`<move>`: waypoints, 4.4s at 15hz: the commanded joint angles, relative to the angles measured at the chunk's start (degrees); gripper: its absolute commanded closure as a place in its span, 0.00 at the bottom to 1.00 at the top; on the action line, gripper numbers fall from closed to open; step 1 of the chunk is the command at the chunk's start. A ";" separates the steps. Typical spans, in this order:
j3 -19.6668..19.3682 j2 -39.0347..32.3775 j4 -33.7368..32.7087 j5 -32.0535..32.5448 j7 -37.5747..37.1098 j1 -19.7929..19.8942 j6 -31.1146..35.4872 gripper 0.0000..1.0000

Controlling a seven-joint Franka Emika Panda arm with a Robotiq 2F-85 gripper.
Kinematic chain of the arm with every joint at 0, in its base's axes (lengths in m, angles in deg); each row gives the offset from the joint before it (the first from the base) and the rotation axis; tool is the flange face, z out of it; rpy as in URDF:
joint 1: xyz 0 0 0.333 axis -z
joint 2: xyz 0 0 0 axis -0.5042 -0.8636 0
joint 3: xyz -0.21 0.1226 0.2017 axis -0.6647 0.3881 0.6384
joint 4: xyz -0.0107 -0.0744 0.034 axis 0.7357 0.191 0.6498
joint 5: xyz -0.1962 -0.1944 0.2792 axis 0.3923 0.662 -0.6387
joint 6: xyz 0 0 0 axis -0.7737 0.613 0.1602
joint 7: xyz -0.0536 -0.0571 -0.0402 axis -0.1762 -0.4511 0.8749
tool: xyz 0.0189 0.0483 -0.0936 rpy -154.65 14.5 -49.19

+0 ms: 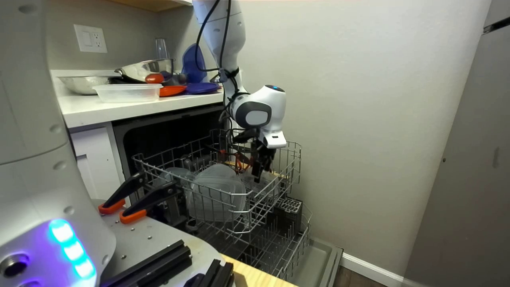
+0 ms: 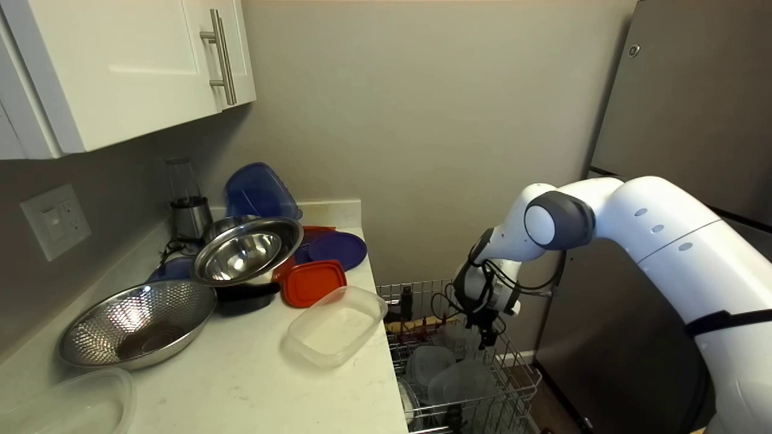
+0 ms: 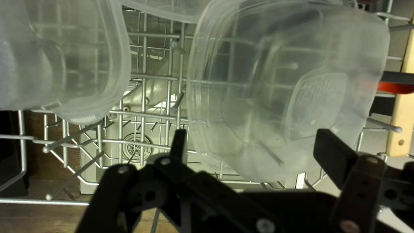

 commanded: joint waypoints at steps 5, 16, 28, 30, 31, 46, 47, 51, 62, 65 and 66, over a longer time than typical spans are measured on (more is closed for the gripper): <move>0.98 -2.50 -2.39 3.83 -1.97 -0.33 4.58 0.00; 4.87 -8.97 -7.40 2.63 -0.47 2.02 10.81 0.00; 4.31 -2.31 -2.09 2.32 2.16 1.32 24.58 0.00; 5.59 -1.94 -2.44 2.19 2.76 2.51 26.81 0.00; 5.95 -2.02 -2.86 2.19 2.78 2.76 27.55 0.00; 14.31 -3.52 -7.98 4.91 5.65 7.71 35.40 0.00; 16.08 -3.80 -8.73 6.15 5.53 8.82 36.64 0.00; 21.75 -4.98 -11.08 10.67 4.78 12.51 38.43 0.00; 26.61 -6.79 -11.51 16.62 4.40 17.24 37.88 0.00; 23.71 -5.81 -10.50 14.44 4.34 15.42 34.69 0.00; 22.57 -5.43 -10.10 13.89 4.30 14.78 32.96 0.00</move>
